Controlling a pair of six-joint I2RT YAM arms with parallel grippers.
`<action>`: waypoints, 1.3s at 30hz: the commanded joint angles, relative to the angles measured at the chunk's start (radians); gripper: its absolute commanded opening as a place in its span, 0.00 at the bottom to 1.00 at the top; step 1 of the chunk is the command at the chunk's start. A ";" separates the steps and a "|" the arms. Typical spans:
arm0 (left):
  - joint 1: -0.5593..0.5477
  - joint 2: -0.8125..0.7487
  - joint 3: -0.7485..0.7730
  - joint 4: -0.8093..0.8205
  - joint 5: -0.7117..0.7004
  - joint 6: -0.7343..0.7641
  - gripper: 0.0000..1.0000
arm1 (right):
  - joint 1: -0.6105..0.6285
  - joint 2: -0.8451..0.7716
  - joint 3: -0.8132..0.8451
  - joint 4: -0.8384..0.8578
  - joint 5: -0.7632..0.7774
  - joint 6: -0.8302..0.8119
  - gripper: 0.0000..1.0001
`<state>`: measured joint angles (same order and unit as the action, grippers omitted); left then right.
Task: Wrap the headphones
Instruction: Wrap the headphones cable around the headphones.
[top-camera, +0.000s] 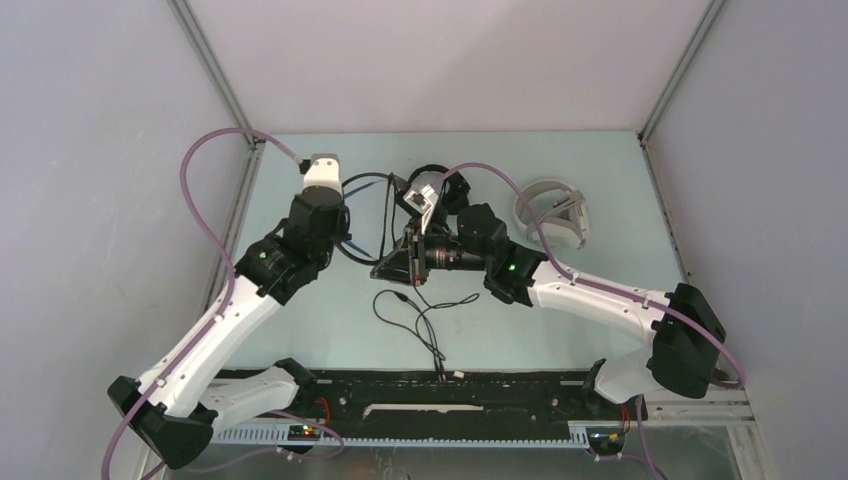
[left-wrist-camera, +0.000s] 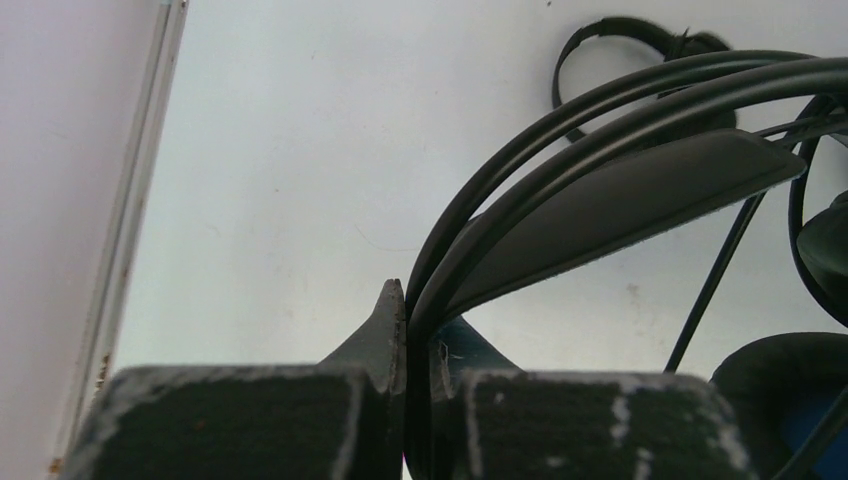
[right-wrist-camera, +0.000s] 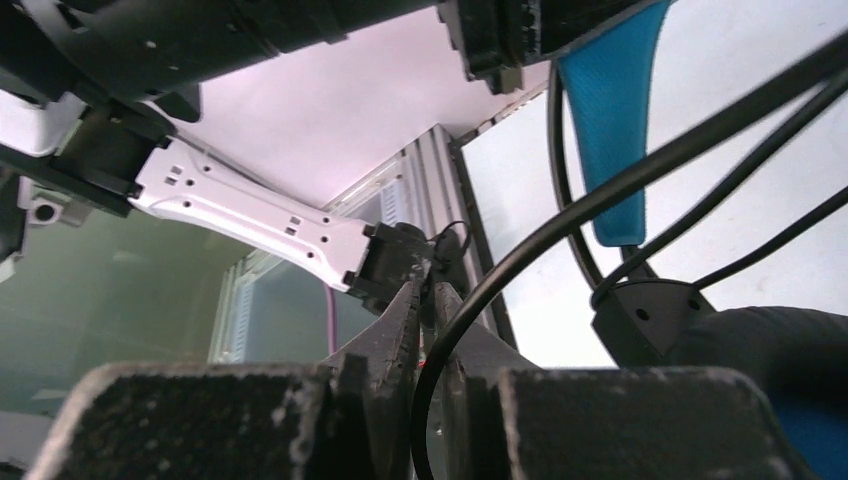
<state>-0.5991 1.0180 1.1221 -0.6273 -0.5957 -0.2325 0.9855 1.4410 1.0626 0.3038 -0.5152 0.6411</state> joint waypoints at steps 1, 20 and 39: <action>0.010 -0.056 0.064 0.134 0.007 -0.180 0.00 | 0.010 -0.041 0.048 -0.021 0.040 -0.114 0.15; 0.034 -0.097 0.064 0.143 0.024 -0.363 0.00 | 0.102 -0.089 -0.065 0.161 0.088 -0.336 0.00; 0.063 -0.006 0.044 0.222 0.106 -0.410 0.00 | 0.128 0.059 0.083 -0.117 0.232 -0.502 0.00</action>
<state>-0.5552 1.0000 1.1225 -0.5972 -0.4923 -0.5346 1.0882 1.4799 1.0870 0.2840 -0.2798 0.1917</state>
